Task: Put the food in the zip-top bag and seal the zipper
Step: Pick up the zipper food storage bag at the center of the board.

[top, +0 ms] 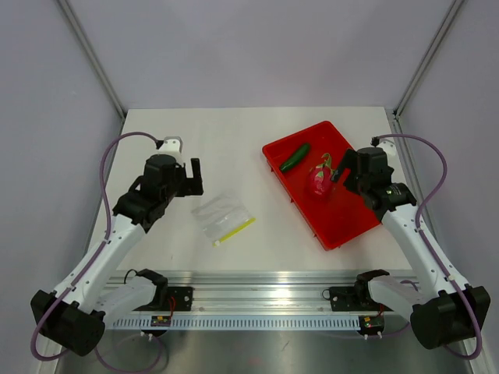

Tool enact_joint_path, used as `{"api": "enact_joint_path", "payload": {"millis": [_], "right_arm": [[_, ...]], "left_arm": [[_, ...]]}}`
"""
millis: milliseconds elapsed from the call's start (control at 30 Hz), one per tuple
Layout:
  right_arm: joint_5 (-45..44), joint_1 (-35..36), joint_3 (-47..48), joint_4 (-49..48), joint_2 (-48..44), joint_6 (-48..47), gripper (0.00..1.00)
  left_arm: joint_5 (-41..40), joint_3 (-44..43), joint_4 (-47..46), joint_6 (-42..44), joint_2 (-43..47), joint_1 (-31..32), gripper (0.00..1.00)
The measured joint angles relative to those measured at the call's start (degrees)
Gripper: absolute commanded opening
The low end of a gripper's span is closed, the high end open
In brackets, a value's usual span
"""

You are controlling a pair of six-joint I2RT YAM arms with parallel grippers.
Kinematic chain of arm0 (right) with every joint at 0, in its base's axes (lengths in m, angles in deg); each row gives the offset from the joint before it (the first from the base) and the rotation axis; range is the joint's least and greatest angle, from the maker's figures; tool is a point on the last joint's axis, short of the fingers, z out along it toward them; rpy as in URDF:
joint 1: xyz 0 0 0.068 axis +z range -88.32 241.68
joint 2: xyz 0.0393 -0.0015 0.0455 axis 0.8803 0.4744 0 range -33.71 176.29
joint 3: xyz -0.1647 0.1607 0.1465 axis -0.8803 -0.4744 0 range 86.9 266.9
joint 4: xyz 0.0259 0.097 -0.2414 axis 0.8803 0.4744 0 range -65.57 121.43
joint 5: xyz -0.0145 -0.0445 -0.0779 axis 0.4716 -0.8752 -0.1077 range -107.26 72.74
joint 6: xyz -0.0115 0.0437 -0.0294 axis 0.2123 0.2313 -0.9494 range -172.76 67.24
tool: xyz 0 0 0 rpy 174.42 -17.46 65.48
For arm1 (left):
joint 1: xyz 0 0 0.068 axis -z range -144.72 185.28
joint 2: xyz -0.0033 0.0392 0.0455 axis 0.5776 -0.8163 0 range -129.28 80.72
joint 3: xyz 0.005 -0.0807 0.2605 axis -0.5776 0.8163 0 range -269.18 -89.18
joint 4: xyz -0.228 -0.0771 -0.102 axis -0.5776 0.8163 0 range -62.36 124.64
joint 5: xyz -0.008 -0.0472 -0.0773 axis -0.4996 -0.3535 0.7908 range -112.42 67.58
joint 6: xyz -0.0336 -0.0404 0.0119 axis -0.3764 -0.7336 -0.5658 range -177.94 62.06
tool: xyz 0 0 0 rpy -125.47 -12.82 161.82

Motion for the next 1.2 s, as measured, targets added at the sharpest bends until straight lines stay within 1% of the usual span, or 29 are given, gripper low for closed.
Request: {"api": "enact_joint_path", "payload": {"millis": [267, 333, 400, 467, 567, 600, 667, 700, 767, 833, 933, 1033, 1100, 1133, 1200], "right_arm": [[1.1, 0.0, -0.8, -1.1, 0.0, 0.2, 0.99], [1.1, 0.0, -1.0, -1.3, 0.0, 0.2, 1.00], [1.1, 0.0, -1.4, -1.4, -0.2, 0.3, 0.99], [1.5, 0.0, -1.9, -1.7, -0.3, 0.4, 0.99], [2.3, 0.0, -2.1, -1.7, -0.5, 0.6, 0.99], [2.4, 0.0, -2.3, -1.8, -0.7, 0.7, 1.00], [2.5, 0.0, -2.5, -1.9, -1.1, 0.7, 0.99], [2.5, 0.0, -2.6, -1.9, -1.3, 0.7, 1.00], [2.5, 0.0, -2.7, -1.9, -1.5, 0.7, 0.99], [2.5, 0.0, -2.7, -1.9, -1.6, 0.7, 1.00], [2.5, 0.0, -2.7, -1.9, -1.6, 0.7, 0.99], [2.6, 0.0, -2.7, -1.9, -1.7, 0.7, 1.00], [2.6, 0.0, -2.9, -2.1, -1.8, 0.7, 1.00], [2.8, 0.0, -3.0, -2.1, -1.8, 0.7, 0.99], [3.2, 0.0, -3.2, -2.1, -1.7, 0.7, 1.00]], "left_arm": [[-3.2, -0.5, 0.5, -0.2, -0.7, 0.0, 0.99], [-3.3, -2.3, 1.4, 0.4, -2.6, 0.2, 0.99], [-3.6, -4.1, 1.6, 1.7, -5.4, 1.8, 0.99], [-4.2, -4.9, 1.6, 3.5, -7.7, 5.0, 0.92], [-5.3, -4.9, 1.9, 7.2, -11.5, 11.6, 0.82], [-5.3, -4.9, 2.1, 8.4, -13.2, 13.7, 0.76], [-5.2, -5.1, 3.0, 10.4, -16.9, 17.2, 0.71], [-5.2, -5.2, 3.4, 11.1, -19.0, 18.9, 0.66], [-5.2, -5.9, 4.8, 12.3, -23.8, 21.9, 0.63], [-5.1, -6.3, 5.5, 13.0, -28.2, 24.5, 0.62], [-4.2, -6.3, 7.8, 13.5, -31.6, 27.5, 0.62], [-2.6, -6.2, 9.2, 13.5, -31.5, 29.6, 0.60], [-1.8, -5.7, 9.1, 13.3, -31.0, 30.1, 0.58], [-1.6, -5.2, 9.2, 13.2, -30.7, 30.1, 0.54], [-1.4, -4.6, 9.1, 12.8, -30.7, 30.1, 0.54]]}}
